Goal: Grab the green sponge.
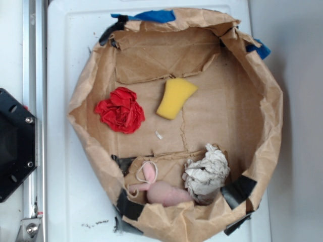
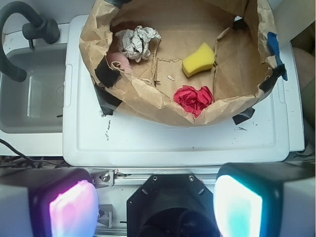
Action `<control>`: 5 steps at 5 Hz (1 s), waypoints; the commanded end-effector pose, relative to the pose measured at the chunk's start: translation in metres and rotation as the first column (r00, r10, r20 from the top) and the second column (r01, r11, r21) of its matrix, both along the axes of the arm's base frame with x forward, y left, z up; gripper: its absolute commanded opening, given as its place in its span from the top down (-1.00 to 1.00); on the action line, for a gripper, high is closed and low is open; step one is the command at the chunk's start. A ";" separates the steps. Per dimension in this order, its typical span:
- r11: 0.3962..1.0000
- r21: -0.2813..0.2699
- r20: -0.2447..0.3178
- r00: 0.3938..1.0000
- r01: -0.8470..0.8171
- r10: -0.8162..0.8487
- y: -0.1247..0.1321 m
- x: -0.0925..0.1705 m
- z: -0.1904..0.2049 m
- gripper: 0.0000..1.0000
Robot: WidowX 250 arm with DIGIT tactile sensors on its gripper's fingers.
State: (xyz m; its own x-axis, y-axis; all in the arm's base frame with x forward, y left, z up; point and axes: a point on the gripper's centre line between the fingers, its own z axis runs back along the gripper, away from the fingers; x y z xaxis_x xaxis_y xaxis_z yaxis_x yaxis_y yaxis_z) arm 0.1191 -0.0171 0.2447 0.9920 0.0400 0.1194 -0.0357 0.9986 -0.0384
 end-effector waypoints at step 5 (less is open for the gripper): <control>0.979 -0.019 0.096 0.974 -0.204 0.205 0.007 0.127 -0.069 -1.00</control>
State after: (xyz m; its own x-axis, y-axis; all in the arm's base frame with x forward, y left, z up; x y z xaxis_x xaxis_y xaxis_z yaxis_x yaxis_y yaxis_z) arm 0.2432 -0.0137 0.1676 0.9543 0.2331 0.1869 -0.2276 0.9724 -0.0507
